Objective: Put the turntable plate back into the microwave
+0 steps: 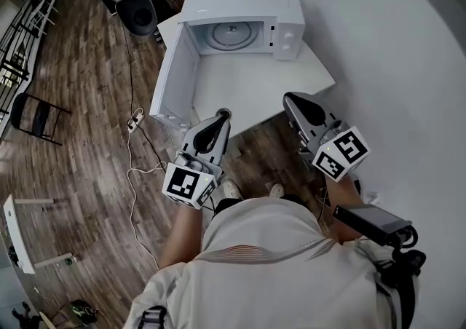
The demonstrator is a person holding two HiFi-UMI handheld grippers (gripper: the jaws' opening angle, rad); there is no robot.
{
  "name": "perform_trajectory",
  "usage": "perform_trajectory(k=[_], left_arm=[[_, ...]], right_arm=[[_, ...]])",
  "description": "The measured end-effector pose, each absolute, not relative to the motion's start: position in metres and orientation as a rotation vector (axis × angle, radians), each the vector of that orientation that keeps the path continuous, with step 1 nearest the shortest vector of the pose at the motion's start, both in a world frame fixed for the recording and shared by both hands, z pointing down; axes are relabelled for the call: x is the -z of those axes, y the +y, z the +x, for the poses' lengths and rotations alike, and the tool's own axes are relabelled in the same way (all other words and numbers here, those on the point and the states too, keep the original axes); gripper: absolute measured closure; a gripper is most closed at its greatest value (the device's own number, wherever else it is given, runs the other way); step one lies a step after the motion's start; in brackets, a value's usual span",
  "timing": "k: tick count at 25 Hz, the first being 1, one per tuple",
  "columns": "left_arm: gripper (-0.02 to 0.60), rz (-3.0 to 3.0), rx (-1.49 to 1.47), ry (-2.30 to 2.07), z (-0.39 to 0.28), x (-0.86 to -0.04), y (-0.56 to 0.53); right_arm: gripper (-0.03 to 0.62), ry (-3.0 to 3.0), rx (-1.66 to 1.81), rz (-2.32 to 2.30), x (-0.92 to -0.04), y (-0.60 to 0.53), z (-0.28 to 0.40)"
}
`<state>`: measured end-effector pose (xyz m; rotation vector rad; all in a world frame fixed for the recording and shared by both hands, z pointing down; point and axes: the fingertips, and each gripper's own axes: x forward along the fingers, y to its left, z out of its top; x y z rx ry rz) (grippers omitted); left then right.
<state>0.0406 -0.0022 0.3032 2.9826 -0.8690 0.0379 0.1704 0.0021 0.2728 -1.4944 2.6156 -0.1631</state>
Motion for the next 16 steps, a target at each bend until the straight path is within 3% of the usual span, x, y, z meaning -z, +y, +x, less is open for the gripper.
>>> perform_trajectory(k=[16], left_arm=[[0.572,2.982,-0.047,-0.878,0.034,-0.3,0.01]], right_arm=[[0.591,2.668,0.155,-1.46,-0.268,0.01,0.152]])
